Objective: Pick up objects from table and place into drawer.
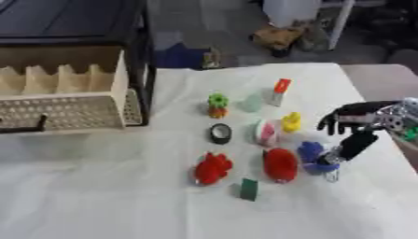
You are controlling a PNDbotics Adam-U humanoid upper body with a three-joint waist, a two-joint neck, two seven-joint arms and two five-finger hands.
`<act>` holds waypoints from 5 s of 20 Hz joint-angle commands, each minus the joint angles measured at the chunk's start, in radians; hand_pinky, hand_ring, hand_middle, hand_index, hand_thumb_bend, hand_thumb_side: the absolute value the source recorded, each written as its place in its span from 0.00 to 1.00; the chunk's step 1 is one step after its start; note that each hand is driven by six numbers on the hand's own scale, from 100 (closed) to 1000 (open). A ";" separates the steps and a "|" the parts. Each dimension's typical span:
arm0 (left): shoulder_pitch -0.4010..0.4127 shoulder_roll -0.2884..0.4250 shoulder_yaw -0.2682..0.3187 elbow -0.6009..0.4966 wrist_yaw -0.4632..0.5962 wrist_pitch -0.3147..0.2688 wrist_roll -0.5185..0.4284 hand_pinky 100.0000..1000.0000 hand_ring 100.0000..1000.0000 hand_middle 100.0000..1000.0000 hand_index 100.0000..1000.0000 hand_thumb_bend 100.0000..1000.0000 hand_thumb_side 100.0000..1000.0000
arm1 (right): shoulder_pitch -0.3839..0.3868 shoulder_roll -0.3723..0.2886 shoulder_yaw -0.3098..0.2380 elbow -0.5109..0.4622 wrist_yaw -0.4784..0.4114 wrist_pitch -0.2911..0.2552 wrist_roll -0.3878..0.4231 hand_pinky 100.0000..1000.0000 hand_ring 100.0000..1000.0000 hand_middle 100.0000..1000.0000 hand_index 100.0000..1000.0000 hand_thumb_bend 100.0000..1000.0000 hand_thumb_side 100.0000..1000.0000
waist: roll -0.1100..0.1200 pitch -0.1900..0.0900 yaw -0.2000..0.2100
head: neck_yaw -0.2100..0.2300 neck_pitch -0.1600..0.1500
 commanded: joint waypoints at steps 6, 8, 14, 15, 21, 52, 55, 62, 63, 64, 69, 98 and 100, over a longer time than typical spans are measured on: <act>-0.005 0.014 0.009 -0.012 0.006 -0.003 0.001 0.00 0.00 0.00 0.64 0.31 1.00 | -0.016 -0.002 0.005 0.013 0.029 0.004 0.006 0.62 0.71 0.66 0.88 0.47 0.54 | 0.001 -0.013 0.002 | -0.006 -0.005; -0.004 0.012 0.009 -0.012 0.006 -0.003 0.002 0.00 0.00 0.00 0.64 0.31 1.00 | -0.016 0.003 0.008 0.020 0.034 0.006 0.007 0.61 0.70 0.65 0.88 0.46 0.54 | 0.001 -0.012 0.003 | -0.006 -0.005; -0.001 0.010 0.011 -0.012 0.007 -0.003 0.002 0.00 0.00 0.00 0.64 0.30 1.00 | -0.016 0.010 0.016 0.027 0.037 0.005 0.014 0.59 0.69 0.64 0.88 0.45 0.52 | 0.001 -0.010 0.003 | -0.009 -0.004; -0.001 0.010 0.011 -0.012 0.007 -0.003 0.002 0.00 0.00 0.00 0.64 0.30 1.00 | -0.015 0.011 0.017 0.029 0.036 0.008 0.016 0.59 0.69 0.64 0.88 0.44 0.51 | 0.001 -0.009 0.003 | -0.010 -0.004; 0.001 0.008 0.011 -0.012 0.010 -0.004 0.001 0.00 0.00 0.00 0.63 0.29 1.00 | -0.014 0.014 0.023 0.047 0.046 0.034 0.019 0.59 0.69 0.64 0.88 0.34 0.46 | 0.001 -0.010 0.006 | -0.014 -0.006; 0.012 0.003 0.016 -0.012 0.029 -0.005 -0.009 0.00 0.00 0.00 0.60 0.25 1.00 | -0.021 0.030 0.023 0.063 0.004 0.096 -0.070 0.49 0.66 0.60 0.75 0.00 0.26 | 0.002 -0.005 0.008 | -0.027 -0.011; 0.013 0.002 0.016 -0.012 0.029 -0.005 -0.009 0.00 0.00 0.00 0.60 0.24 1.00 | -0.022 0.030 0.021 0.060 -0.013 0.108 -0.093 0.49 0.66 0.59 0.73 0.00 0.21 | 0.003 -0.006 0.008 | -0.027 -0.011; 0.014 0.001 0.017 -0.012 0.031 -0.003 -0.012 0.00 0.00 0.00 0.60 0.23 1.00 | -0.026 0.026 0.013 0.043 -0.037 0.133 -0.155 0.48 0.65 0.57 0.70 0.00 0.15 | 0.002 -0.007 0.006 | -0.027 -0.012; 0.013 0.001 0.017 -0.012 0.031 -0.003 -0.012 0.00 0.00 0.00 0.60 0.23 1.00 | -0.028 0.026 0.011 0.040 -0.039 0.136 -0.164 0.48 0.65 0.57 0.70 0.00 0.15 | 0.002 -0.007 0.005 | -0.027 -0.012; 0.013 0.001 0.017 -0.012 0.031 -0.003 -0.012 0.00 0.00 0.00 0.60 0.23 1.00 | -0.029 0.025 0.009 0.037 -0.041 0.141 -0.176 0.47 0.65 0.57 0.69 0.00 0.15 | 0.002 -0.007 0.005 | -0.027 -0.013; 0.013 0.002 0.017 -0.012 0.033 -0.004 -0.013 0.00 0.00 0.00 0.60 0.22 1.00 | -0.045 0.017 0.006 0.014 -0.039 0.148 -0.214 0.46 0.64 0.56 0.67 0.00 0.16 | 0.000 -0.010 0.004 | -0.025 -0.013; 0.002 0.013 0.012 -0.012 0.038 -0.010 -0.019 0.00 0.00 0.00 0.59 0.23 1.00 | -0.467 0.126 0.082 -0.049 0.085 0.081 -0.121 0.44 0.62 0.54 0.62 0.00 0.25 | -0.030 -0.042 -0.003 | -0.010 -0.001; 0.001 0.013 0.011 -0.012 0.038 -0.010 -0.020 0.00 0.00 0.00 0.59 0.23 1.00 | -0.491 0.139 0.090 -0.051 0.100 0.069 -0.116 0.43 0.62 0.54 0.62 0.00 0.25 | -0.031 -0.044 -0.003 | -0.010 -0.001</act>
